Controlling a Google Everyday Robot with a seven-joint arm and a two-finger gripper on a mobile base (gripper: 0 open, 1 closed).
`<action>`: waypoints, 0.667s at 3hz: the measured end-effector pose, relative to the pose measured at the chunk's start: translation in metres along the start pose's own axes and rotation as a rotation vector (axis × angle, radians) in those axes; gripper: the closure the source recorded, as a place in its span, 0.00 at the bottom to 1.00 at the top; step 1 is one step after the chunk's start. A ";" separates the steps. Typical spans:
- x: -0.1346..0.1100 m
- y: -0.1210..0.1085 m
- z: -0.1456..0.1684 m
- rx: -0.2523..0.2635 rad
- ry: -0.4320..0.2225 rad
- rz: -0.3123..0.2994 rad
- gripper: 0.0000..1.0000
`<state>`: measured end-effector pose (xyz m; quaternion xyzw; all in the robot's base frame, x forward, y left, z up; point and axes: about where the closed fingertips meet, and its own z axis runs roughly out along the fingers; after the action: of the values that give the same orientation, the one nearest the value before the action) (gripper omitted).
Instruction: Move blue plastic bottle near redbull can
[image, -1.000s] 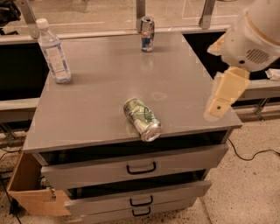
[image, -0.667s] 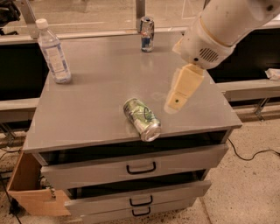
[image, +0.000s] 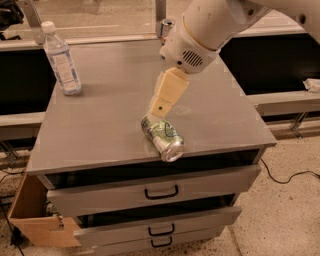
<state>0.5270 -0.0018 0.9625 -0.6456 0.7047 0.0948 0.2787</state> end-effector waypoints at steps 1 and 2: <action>-0.006 -0.003 0.005 -0.004 -0.028 0.001 0.00; -0.032 -0.014 0.042 -0.023 -0.115 0.009 0.00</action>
Offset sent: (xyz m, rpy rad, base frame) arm 0.0709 0.1001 -0.0311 0.2675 -0.0180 0.0394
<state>0.5524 0.0437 0.9476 -0.6392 0.6892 0.1409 0.3108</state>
